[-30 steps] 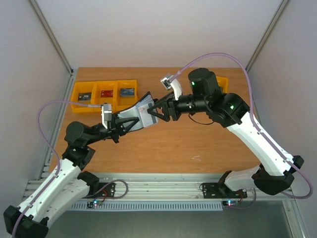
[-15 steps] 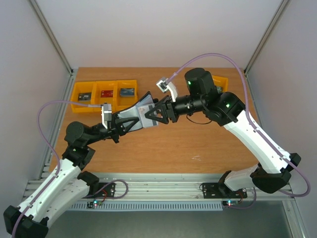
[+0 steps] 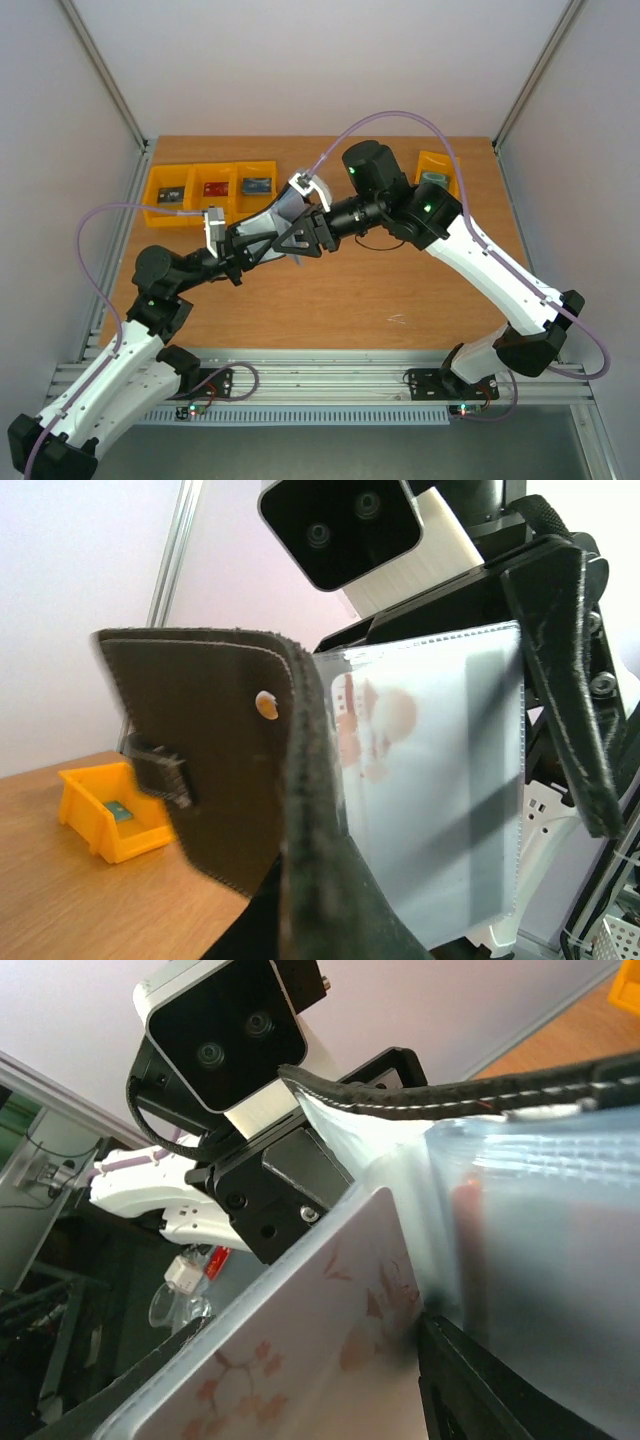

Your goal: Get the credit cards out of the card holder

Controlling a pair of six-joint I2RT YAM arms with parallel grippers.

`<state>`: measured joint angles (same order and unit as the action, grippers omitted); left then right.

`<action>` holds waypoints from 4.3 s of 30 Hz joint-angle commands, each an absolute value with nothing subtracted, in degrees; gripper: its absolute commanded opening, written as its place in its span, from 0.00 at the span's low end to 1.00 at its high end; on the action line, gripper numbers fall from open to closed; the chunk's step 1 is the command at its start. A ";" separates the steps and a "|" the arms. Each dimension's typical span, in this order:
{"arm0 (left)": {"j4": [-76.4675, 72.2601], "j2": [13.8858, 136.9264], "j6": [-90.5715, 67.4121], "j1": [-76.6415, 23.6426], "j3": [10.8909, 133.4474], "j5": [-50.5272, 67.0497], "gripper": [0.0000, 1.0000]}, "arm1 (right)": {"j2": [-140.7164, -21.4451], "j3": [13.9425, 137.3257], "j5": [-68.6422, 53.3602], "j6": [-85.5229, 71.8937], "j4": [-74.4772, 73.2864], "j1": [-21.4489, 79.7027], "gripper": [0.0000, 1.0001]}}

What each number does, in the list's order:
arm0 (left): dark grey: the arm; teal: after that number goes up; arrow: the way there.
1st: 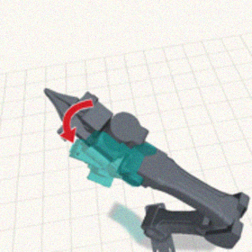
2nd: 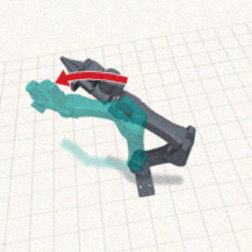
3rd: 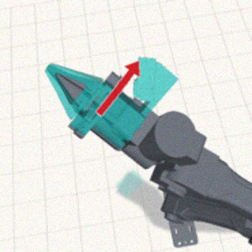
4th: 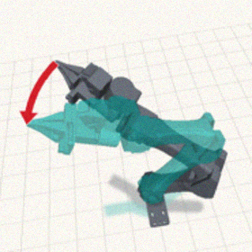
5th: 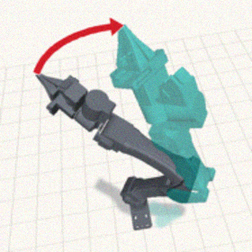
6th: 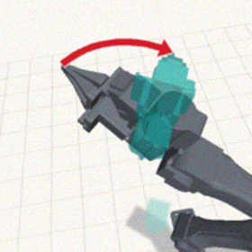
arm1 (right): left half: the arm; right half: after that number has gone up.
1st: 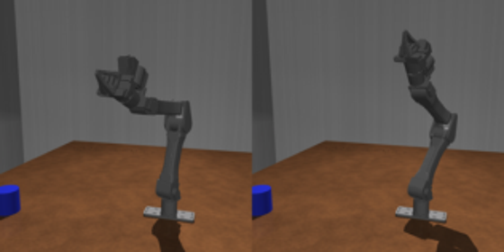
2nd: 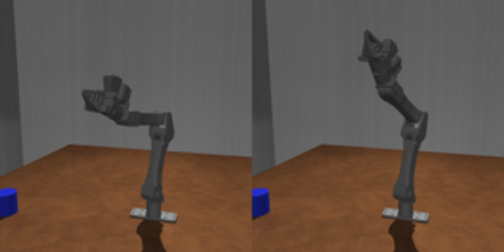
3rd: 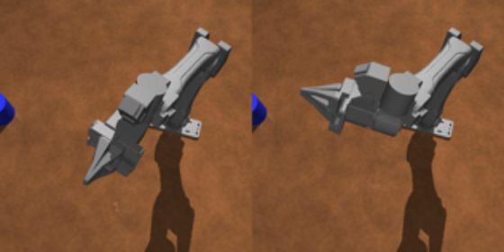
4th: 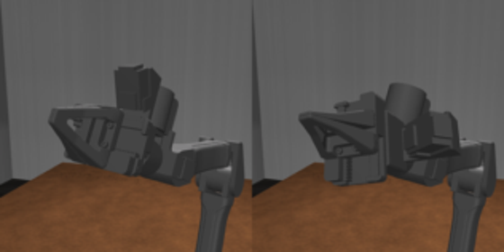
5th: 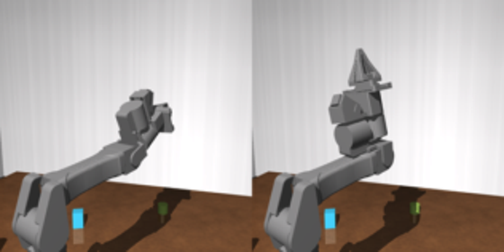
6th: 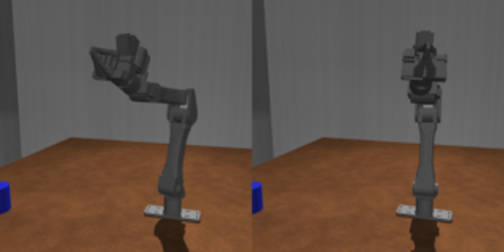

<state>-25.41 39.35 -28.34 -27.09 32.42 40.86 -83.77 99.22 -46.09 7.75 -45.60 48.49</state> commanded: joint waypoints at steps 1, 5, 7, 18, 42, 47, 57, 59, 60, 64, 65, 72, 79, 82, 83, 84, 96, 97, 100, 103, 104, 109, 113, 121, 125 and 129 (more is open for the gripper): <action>-28.38 38.75 -29.16 -27.33 31.82 38.55 0.00 | -84.01 101.77 -46.23 7.84 -45.54 50.30 0.53; -27.98 38.75 -29.17 -27.33 31.63 37.98 0.00 | -84.66 103.62 -44.46 9.44 -48.69 50.96 0.53; -28.12 38.83 -29.18 -27.33 31.51 37.97 0.00 | -84.86 104.94 -42.52 10.48 -50.93 51.02 0.53; -27.66 39.49 -29.21 -27.33 31.12 37.15 0.00 | -88.25 113.93 -30.13 16.93 -62.63 54.40 0.68; -29.66 38.68 -28.26 -27.33 31.98 42.45 0.00 | -79.87 108.35 -18.23 20.60 -60.79 49.39 0.73; -30.49 39.51 -27.49 -27.42 32.86 45.24 0.00 | -75.16 102.34 -22.12 23.06 -57.86 44.13 0.98; -33.84 41.97 -29.55 -28.57 36.04 47.45 0.00 | -81.27 105.70 -35.99 29.56 -56.01 39.85 0.98; -34.23 42.49 -30.99 -28.96 36.69 47.06 0.00 | -81.64 105.37 -37.93 30.37 -55.19 39.88 0.99; -34.26 42.65 -31.43 -29.08 37.04 46.99 0.00 | -81.46 105.29 -38.18 30.57 -54.45 39.79 0.99; -34.44 42.60 -34.62 -29.09 38.07 46.50 0.00 | -81.03 105.10 -38.83 30.26 -52.09 39.51 0.99; -34.42 42.52 -35.09 -29.09 38.25 46.42 0.00 | -81.12 104.95 -39.45 30.31 -52.12 39.50 0.99; -35.45 43.86 -34.96 -29.09 41.46 49.15 0.00 | -79.28 101.69 -40.75 30.03 -50.37 39.44 0.98; -35.22 45.03 -36.15 -29.09 45.24 49.63 0.00 | -75.95 100.73 -43.56 26.27 -46.53 38.64 0.98; -35.74 45.39 -36.96 -29.09 46.08 49.56 0.00 | -74.84 98.73 -45.92 22.61 -43.55 38.56 0.98; -35.78 45.47 -37.06 -29.09 46.37 49.55 0.00 | -74.80 98.03 -46.37 21.11 -42.52 38.56 0.98; -35.87 45.63 -37.04 -29.09 46.59 49.69 0.00 | -74.84 97.43 -46.64 19.29 -41.32 38.54 0.99; -37.97 47.53 -36.98 -29.60 50.75 50.26 0.00 | -74.23 91.64 -48.22 8.96 -28.51 39.03 0.98; -38.23 47.77 -37.17 -29.62 51.26 50.13 0.00 | -74.19 91.74 -48.33 8.96 -28.41 39.07 0.98; -38.84 48.23 -37.68 -29.88 52.09 49.97 0.00 | -74.09 91.94 -48.26 8.79 -28.32 39.09 0.99; -38.85 48.24 -37.40 -29.88 52.25 50.23 0.00 | -74.21 91.85 -48.01 9.23 -29.05 39.02 0.98; -38.85 48.25 -37.19 -29.88 52.33 50.34 0.00 | -74.15 91.80 -47.99 9.37 -29.52 38.98 0.99; -39.24 48.16 -36.56 -29.88 52.73 50.47 0.00 | -73.19 92.19 -50.75 9.47 -29.35 38.34 0.99; -39.02 48.40 -36.57 -29.88 53.64 50.32 0.00 | -71.70 91.62 -50.72 5.09 -26.37 38.28 0.99; -37.24 50.60 -41.25 -30.18 58.26 46.09 0.00 | -70.93 89.30 -41.17 -19.56 -10.60 41.25 0.98; -37.02 51.02 -42.59 -30.87 58.54 44.26 0.00 | -73.10 91.08 -42.58 -17.44 -10.01 44.19 0.99; -36.30 50.60 -42.71 -31.00 58.00 43.39 0.00 | -74.15 93.50 -45.17 -13.93 -10.67 46.20 0.97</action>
